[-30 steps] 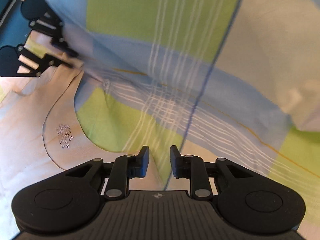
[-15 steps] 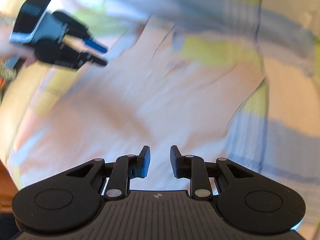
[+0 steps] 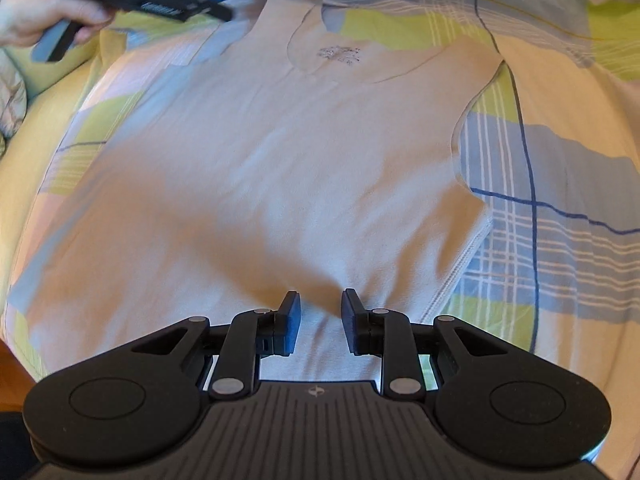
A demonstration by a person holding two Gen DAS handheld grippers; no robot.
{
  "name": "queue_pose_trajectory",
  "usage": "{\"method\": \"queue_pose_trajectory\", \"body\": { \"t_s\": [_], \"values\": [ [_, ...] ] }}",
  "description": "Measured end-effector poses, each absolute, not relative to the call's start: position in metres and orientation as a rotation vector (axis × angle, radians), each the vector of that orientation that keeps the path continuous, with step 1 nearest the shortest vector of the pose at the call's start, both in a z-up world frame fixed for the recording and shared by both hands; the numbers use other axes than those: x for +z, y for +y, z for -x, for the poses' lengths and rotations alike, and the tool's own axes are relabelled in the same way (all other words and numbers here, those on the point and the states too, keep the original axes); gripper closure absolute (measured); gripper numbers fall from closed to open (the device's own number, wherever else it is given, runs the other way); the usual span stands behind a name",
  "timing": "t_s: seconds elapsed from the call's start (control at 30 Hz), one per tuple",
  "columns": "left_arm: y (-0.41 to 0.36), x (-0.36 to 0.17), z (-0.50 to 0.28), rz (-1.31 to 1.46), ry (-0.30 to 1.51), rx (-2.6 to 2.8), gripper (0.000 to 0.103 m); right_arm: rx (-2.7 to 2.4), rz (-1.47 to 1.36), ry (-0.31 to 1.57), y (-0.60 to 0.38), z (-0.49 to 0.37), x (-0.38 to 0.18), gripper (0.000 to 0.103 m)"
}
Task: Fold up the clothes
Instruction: 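Release the neckline with the left gripper and smooth the undershirt flat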
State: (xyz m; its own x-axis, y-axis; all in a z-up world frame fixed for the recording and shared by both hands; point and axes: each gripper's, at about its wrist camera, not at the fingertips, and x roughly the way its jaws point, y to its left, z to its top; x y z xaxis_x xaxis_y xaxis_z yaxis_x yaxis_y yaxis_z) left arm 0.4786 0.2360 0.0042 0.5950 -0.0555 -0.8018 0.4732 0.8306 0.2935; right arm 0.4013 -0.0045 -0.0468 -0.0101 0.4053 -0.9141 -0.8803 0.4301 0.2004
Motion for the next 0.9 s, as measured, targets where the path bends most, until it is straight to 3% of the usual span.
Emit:
{"method": "queue_pose_trajectory", "body": {
  "t_s": [0.13,0.17,0.2,0.23,0.33,0.37,0.47,0.77,0.9],
  "values": [
    [0.228,-0.007,-0.516,-0.539,0.875,-0.342,0.071,1.086,0.493,1.174,-0.006,-0.401,-0.048,0.071],
    [0.228,-0.01,-0.525,-0.547,0.871,-0.324,0.075,1.084,0.489,1.174,-0.008,-0.403,-0.048,0.071],
    [0.232,-0.01,-0.532,-0.542,0.87,-0.297,0.092,1.083,0.484,1.175,-0.011,-0.404,-0.047,0.071],
    [0.237,-0.008,-0.539,-0.513,0.874,-0.267,0.1,1.079,0.475,1.178,-0.013,-0.406,-0.047,0.071],
    [0.245,-0.003,-0.545,-0.432,0.898,-0.254,0.1,1.056,0.449,1.189,-0.016,-0.413,-0.045,0.071],
    [0.243,-0.003,-0.542,-0.44,0.901,-0.261,0.099,1.047,0.442,1.194,-0.018,-0.414,-0.044,0.071],
    [0.236,0.006,-0.521,-0.462,0.887,-0.274,0.082,1.024,0.413,1.236,-0.025,-0.413,-0.041,0.067],
    [0.236,0.029,-0.397,-0.396,0.968,-0.254,0.079,0.926,0.542,1.299,-0.068,-0.394,-0.043,0.067],
    [0.227,0.027,-0.317,-0.456,1.017,-0.307,0.072,0.889,0.562,1.272,-0.09,-0.376,-0.024,0.066]
  ]
}}
